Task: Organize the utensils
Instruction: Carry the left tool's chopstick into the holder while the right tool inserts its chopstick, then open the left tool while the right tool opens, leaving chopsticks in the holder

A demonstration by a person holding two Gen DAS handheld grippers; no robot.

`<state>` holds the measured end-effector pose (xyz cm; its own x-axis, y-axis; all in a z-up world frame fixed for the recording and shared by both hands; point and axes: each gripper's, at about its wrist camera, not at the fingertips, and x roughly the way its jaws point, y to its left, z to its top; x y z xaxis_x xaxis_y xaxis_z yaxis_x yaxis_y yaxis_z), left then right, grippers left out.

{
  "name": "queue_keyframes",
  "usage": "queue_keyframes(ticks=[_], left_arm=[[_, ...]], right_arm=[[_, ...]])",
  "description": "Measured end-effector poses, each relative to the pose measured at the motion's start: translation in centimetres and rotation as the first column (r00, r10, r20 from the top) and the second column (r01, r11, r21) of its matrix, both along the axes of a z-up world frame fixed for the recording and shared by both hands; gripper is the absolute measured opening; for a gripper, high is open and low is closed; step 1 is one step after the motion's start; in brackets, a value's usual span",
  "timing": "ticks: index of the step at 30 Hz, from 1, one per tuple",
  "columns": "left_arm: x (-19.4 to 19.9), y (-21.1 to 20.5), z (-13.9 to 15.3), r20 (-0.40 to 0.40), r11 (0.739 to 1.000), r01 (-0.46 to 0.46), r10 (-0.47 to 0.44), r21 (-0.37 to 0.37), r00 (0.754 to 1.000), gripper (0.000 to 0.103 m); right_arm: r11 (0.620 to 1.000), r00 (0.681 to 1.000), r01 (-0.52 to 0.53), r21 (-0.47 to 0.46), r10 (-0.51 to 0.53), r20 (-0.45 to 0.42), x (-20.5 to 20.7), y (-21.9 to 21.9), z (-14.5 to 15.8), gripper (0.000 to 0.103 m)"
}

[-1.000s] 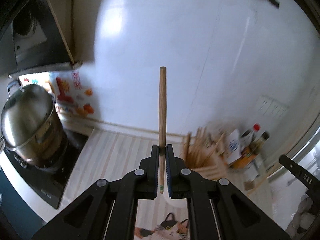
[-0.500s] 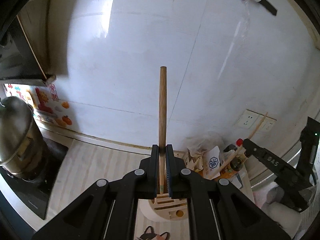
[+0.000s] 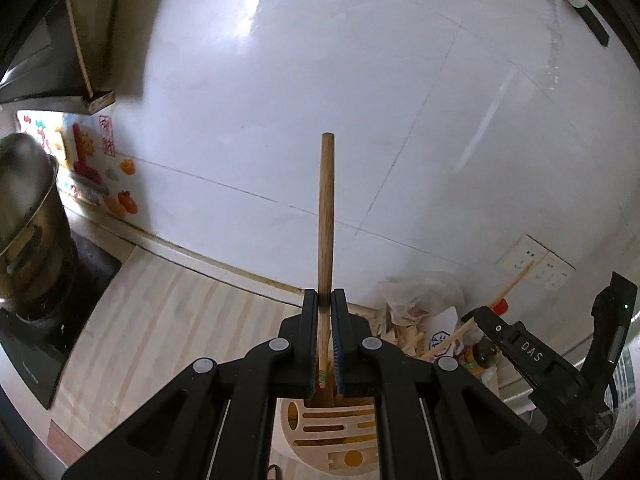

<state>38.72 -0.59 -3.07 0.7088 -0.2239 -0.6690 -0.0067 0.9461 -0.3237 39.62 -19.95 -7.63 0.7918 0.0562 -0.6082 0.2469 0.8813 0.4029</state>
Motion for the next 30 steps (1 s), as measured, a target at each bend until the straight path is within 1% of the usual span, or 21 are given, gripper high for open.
queue_keyframes(ticks=[3, 8, 11, 14, 15, 16, 17, 18, 19, 20, 21, 24, 26, 27, 29, 30], left_arm=[[-0.1, 0.1, -0.6, -0.003, 1.0, -0.021, 0.021, -0.002, 1.0, 0.004], [-0.2, -0.3, -1.8, -0.033, 1.0, -0.017, 0.017, 0.009, 0.999, 0.004], [0.0, -0.7, -2.6, -0.072, 1.0, 0.024, -0.023, 0.009, 0.997, 0.004], [-0.2, -1.4, -2.6, -0.12, 0.996, 0.088, -0.085, 0.017, 0.989, 0.007], [-0.4, -1.6, -2.4, -0.12, 0.994, 0.101, -0.097, 0.028, 0.988, 0.009], [-0.7, -1.7, -2.0, -0.11, 0.993, 0.108, -0.102, 0.046, 0.989, 0.012], [-1.1, -1.7, -1.5, -0.095, 0.992, 0.103, -0.096, 0.073, 0.991, 0.021], [-1.3, -1.6, -1.1, -0.085, 0.991, 0.095, -0.087, 0.092, 0.993, 0.029], [-1.7, -1.5, -0.7, -0.071, 0.991, 0.084, -0.077, 0.108, 0.994, 0.052], [-2.1, -1.2, -0.2, -0.051, 0.991, 0.065, -0.059, 0.12, 0.997, 0.072], [-2.5, -0.9, 0.1, -0.036, 0.99, 0.047, -0.042, 0.133, 0.998, 0.077], [-3.1, 0.3, 0.4, -0.015, 0.988, 0.006, -0.003, 0.157, 1.0, 0.079], [-3.3, 1.0, 0.0, -0.029, 0.985, -0.014, 0.019, 0.17, 0.999, 0.089], [-3.6, 1.3, -0.3, -0.033, 0.984, -0.026, 0.033, 0.179, 0.999, 0.091], [-4.3, 1.2, -0.6, -0.031, 0.976, -0.049, 0.056, 0.211, 0.998, 0.103], [-4.6, 1.1, -0.8, -0.031, 0.971, -0.056, 0.065, 0.23, 0.997, 0.103]], right_arm=[[1.0, 1.0, 0.003, 0.005, -0.002, -0.011, 0.2, -0.1, -0.5, 0.007], [1.0, 0.999, -0.018, 0.0, 0.018, -0.035, 0.6, 0.5, -1.3, 0.007], [0.999, 0.998, -0.034, -0.005, 0.034, -0.06, 0.9, 0.6, -1.9, 0.007], [0.997, 0.99, -0.075, 0.022, 0.077, -0.119, 1.3, 0.7, -2.9, 0.008], [0.996, 0.986, -0.089, 0.026, 0.092, -0.136, 1.3, 0.6, -3.2, 0.013], [0.994, 0.984, -0.102, 0.029, 0.105, -0.147, 1.2, 0.5, -3.3, 0.026], [0.994, 0.982, -0.107, 0.032, 0.111, -0.151, 1.1, 0.5, -3.4, 0.034], [0.993, 0.981, -0.116, 0.036, 0.12, -0.151, 0.8, 0.3, -3.4, 0.043], [0.992, 0.981, -0.122, 0.036, 0.126, -0.148, 0.5, 0.2, -3.4, 0.046], [0.992, 0.981, -0.127, 0.027, 0.13, -0.142, 0.0, 0.1, -3.1, 0.047], [0.991, 0.982, -0.131, 0.014, 0.131, -0.139, -0.5, 0.1, -2.9, 0.049], [0.989, 0.982, -0.148, -0.028, 0.144, -0.121, -2.1, 0.1, -1.9, 0.053], [0.987, 0.983, -0.151, -0.054, 0.145, -0.112, -3.0, 0.1, -1.4, 0.056], [0.987, 0.983, -0.153, -0.058, 0.146, -0.11, -3.5, 0.1, -1.2, 0.057], [0.986, 0.984, -0.153, -0.064, 0.145, -0.103, -4.4, 0.0, -1.1, 0.058], [0.985, 0.984, -0.153, -0.078, 0.145, -0.105, -4.8, 0.0, -1.0, 0.062]])
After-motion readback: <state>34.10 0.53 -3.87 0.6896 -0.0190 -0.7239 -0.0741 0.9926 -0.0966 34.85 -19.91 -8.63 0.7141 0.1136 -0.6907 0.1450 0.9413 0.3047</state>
